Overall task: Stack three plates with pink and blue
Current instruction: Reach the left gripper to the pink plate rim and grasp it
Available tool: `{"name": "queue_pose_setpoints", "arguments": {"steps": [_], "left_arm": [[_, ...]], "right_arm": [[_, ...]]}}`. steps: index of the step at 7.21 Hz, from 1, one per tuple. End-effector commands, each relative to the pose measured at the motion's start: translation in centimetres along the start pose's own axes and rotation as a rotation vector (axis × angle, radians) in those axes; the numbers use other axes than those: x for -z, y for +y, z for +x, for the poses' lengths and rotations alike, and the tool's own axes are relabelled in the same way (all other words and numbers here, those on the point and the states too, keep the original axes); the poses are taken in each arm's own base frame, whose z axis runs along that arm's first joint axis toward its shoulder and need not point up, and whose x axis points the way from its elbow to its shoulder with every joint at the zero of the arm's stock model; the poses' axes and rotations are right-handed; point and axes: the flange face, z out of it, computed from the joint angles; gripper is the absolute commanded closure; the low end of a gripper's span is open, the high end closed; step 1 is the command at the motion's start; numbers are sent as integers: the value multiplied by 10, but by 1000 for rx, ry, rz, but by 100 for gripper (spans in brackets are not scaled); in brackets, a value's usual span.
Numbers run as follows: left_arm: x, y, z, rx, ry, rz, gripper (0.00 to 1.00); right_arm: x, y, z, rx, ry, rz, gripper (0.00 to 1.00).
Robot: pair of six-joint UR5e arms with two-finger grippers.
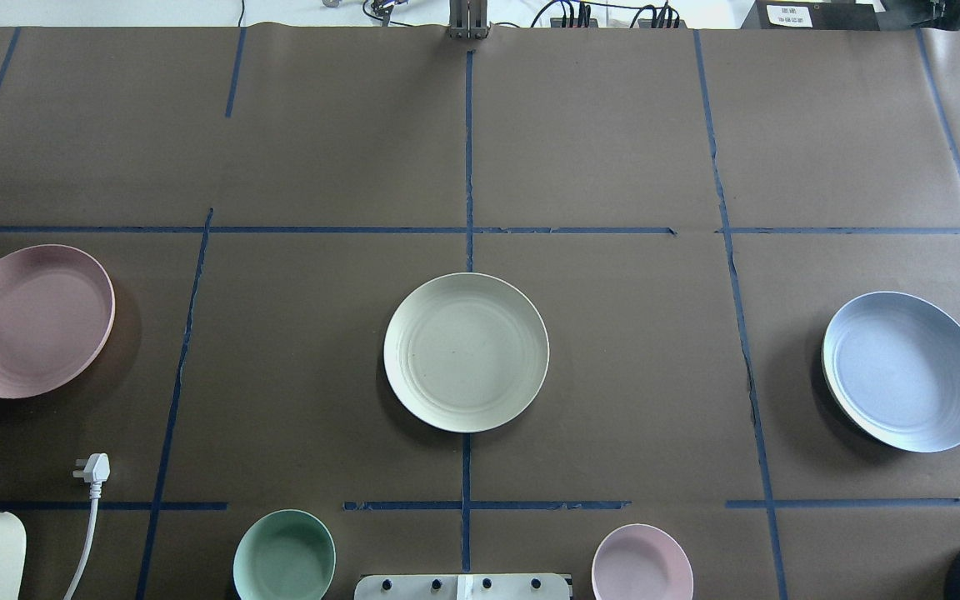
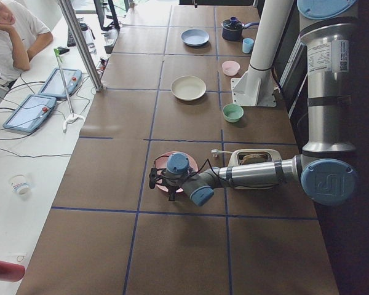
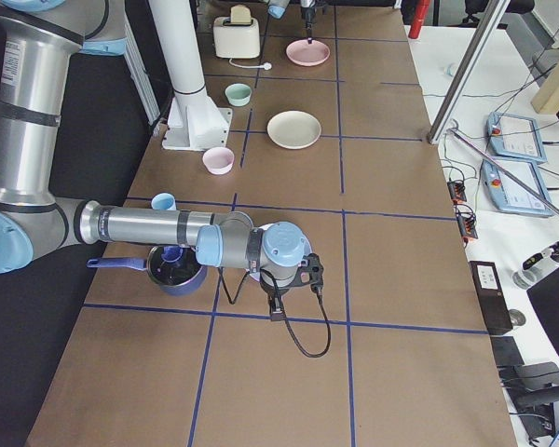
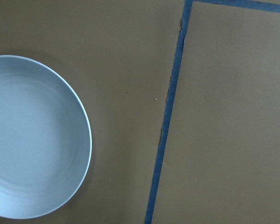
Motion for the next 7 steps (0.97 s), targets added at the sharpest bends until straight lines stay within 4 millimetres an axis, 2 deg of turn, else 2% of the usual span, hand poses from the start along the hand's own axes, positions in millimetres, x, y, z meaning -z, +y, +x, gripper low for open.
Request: {"name": "queue_pose_setpoints", "arguments": {"steps": [1,2,4,5,6,7], "left_arm": [[-1,2,1,1,21,-23,71],[-1,3,2,1,22,-24,72],[0,3,2,3,23,-27,96],[-1,5,7,7,58,-65,100],[4,6,22,20,131,-120,100],[13,-6,54,86,221,-179,100]], "right_arm": [[0,0,0,0,0,0,0],[0,0,0,0,2,0,0],[-2,1,2,-3,1,-3,0],[-2,1,2,-3,1,-3,0],[-2,1,2,-3,1,-3,0],[-2,1,2,-3,1,-3,0]]}}
